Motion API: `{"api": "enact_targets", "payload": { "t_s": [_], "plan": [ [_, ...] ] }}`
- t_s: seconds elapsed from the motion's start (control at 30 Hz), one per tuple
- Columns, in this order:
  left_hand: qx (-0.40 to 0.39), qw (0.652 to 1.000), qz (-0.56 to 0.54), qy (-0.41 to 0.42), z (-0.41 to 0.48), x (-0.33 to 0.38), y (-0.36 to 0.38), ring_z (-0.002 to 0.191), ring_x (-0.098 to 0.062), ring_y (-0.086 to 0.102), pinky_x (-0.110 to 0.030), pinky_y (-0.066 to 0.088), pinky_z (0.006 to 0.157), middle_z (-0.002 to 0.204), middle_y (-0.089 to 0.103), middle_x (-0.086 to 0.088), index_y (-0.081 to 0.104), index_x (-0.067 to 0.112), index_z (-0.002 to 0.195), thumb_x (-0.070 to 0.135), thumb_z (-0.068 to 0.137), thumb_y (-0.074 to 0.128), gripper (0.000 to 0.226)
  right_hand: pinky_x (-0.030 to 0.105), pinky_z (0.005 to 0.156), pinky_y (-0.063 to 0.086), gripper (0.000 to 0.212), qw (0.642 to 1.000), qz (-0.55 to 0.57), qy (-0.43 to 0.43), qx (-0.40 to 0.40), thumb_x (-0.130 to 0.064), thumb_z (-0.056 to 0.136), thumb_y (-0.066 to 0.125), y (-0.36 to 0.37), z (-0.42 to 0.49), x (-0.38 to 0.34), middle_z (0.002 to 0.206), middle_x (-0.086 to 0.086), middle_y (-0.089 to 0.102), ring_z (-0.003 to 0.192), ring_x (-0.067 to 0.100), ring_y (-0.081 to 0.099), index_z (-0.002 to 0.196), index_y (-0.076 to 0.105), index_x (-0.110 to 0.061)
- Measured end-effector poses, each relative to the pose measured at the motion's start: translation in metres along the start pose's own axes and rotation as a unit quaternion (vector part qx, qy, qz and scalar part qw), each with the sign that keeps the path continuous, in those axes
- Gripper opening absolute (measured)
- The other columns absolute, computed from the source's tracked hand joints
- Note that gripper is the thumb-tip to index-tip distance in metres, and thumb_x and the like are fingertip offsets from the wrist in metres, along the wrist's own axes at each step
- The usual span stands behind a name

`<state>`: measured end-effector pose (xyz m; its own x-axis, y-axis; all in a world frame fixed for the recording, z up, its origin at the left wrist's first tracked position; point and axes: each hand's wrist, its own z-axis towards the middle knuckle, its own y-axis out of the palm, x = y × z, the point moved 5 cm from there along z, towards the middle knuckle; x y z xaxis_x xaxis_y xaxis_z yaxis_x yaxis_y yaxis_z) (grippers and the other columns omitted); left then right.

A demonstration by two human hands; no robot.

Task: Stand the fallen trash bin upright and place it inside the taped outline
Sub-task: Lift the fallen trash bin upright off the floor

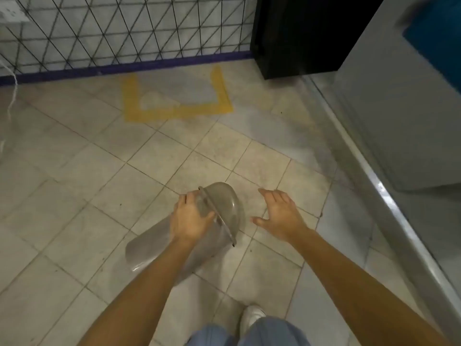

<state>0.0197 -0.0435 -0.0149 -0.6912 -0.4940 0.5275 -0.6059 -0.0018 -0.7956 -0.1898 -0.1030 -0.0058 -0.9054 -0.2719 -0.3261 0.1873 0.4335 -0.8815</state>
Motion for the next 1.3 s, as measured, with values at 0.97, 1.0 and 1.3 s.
{"api": "enact_targets", "payload": {
  "t_s": [0.97,1.0,1.3],
  "plan": [
    [0.004,0.945,-0.281,-0.166,0.065,-0.033,0.081,0.087,-0.03,0.067,-0.04,0.058,0.077,0.099,0.065,-0.013,0.049,0.006,0.108,0.005,0.067,0.071,0.046,0.026,0.082,0.041,0.067,0.978,0.194,0.023,-0.075,-0.037,0.081,0.066,0.102,0.078,-0.003,0.127,0.011,0.056,0.11,0.025,0.055,0.136,0.036,-0.013],
    [0.009,0.941,-0.294,-0.17,0.064,-0.033,0.081,0.086,-0.029,0.067,-0.04,0.059,0.076,0.097,0.064,-0.011,0.049,0.007,0.105,0.004,0.067,0.071,0.044,0.027,0.086,0.041,0.071,0.978,0.193,0.021,-0.077,-0.038,0.081,0.065,0.101,0.078,-0.004,0.131,0.011,0.053,0.113,0.026,0.053,0.138,0.033,-0.013],
    [0.053,0.924,-0.347,-0.153,0.062,-0.029,0.046,0.057,-0.014,0.066,-0.023,0.056,0.052,0.077,0.069,-0.004,0.061,0.011,0.091,0.01,0.066,0.072,0.027,0.041,0.109,0.032,0.086,0.971,0.231,0.003,-0.056,-0.058,0.081,0.054,0.085,0.074,-0.014,0.152,0.007,0.025,0.134,0.028,0.034,0.147,0.013,-0.023]
  ]
}}
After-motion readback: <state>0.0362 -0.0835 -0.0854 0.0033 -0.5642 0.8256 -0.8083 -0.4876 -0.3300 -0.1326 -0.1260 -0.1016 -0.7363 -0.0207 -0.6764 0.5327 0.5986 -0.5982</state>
